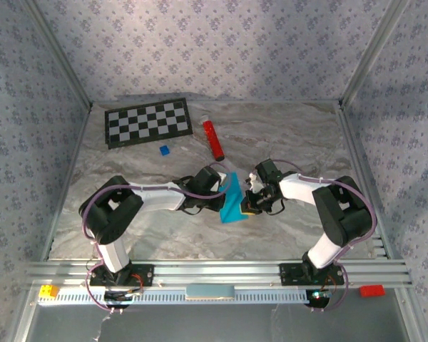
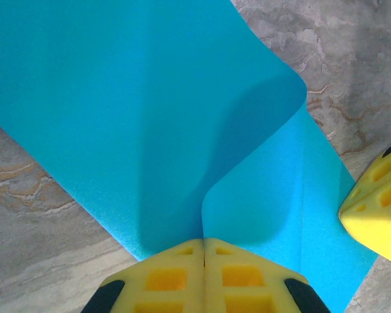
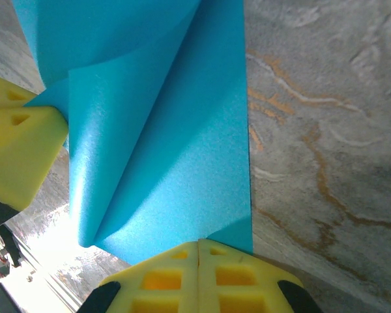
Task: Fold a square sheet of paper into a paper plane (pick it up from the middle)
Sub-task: Fold the triangle a second time at the center of the table.
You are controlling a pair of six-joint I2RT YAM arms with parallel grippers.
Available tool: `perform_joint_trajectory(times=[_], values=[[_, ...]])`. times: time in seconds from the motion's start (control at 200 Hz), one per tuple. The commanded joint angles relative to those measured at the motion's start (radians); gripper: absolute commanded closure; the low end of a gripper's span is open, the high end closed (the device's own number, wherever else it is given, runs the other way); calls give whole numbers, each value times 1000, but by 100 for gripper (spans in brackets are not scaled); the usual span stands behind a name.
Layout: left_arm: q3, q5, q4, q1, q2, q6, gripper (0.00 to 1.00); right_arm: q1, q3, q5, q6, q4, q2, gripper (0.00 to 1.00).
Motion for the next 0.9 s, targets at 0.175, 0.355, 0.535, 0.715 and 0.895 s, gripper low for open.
perform_joint_trajectory(times=[0.175, 0.355, 0.535, 0.715, 0.895], values=[[19, -22, -24, 4, -20, 20, 97, -9, -11, 77, -22, -74, 24, 95], [18, -26, -26, 5, -19, 22, 97, -10, -14, 77, -19, -71, 21, 95], [21, -33, -29, 6, -14, 23, 97, -10, -15, 78, -19, -73, 17, 95], [21, -33, -31, 5, -14, 24, 96, -12, -17, 78, -18, -72, 16, 95], [19, -26, -23, 5, -5, 22, 96, -13, -17, 77, -18, -70, 18, 94]])
